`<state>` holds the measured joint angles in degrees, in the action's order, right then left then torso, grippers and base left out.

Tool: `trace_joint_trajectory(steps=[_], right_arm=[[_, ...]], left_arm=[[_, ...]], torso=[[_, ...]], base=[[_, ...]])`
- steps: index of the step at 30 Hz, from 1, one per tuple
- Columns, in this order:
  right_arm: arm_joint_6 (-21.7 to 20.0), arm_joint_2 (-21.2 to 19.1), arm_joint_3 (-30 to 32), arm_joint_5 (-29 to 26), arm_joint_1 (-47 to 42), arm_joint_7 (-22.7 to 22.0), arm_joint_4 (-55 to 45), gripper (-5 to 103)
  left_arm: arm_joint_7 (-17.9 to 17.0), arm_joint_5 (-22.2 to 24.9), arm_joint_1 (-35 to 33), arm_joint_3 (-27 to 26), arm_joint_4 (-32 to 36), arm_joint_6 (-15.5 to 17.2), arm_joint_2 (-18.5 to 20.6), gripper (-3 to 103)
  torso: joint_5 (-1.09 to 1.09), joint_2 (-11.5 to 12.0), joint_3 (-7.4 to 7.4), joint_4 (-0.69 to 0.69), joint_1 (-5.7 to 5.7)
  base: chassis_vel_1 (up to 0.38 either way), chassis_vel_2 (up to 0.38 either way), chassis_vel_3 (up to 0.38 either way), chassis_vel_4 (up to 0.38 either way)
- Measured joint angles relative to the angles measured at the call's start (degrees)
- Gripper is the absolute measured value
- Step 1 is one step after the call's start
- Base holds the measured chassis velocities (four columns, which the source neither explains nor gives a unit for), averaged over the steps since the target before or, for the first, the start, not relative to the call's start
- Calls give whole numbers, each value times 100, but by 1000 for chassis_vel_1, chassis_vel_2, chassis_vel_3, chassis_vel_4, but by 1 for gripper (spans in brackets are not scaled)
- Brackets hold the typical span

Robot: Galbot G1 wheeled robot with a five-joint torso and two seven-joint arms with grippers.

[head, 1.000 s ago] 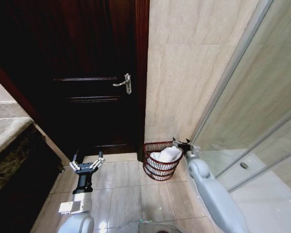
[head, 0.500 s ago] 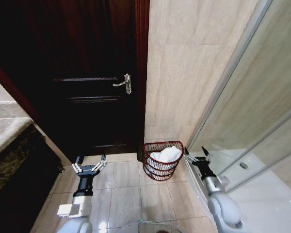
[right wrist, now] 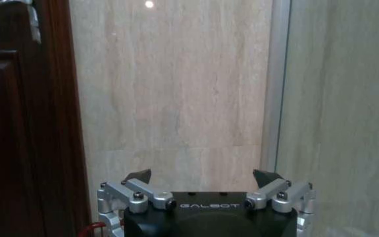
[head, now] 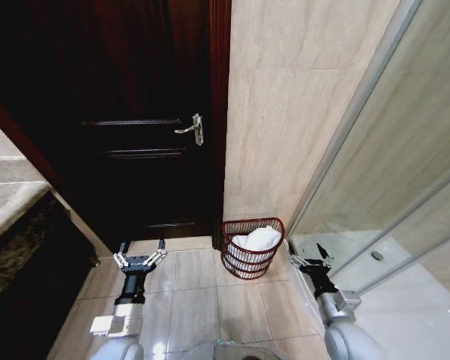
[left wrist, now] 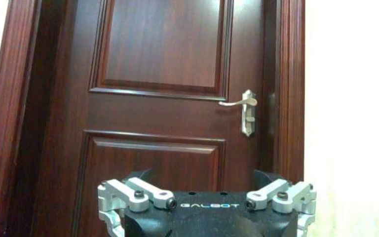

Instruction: Discard the used towel into the hamper.

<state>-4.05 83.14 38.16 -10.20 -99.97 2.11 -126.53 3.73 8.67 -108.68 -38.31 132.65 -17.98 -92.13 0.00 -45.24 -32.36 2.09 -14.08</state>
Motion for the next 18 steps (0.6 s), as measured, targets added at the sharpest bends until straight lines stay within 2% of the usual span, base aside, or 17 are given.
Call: trace_joint_trajectory(steps=[18], right_arm=[[154,98,-115,30,-309,-95,-64,100]], left_arm=[[-5,21,53,-32,-76,-27,0,100]], torso=[[1,0,0,0,1]], base=[[71,-72,-74,78]])
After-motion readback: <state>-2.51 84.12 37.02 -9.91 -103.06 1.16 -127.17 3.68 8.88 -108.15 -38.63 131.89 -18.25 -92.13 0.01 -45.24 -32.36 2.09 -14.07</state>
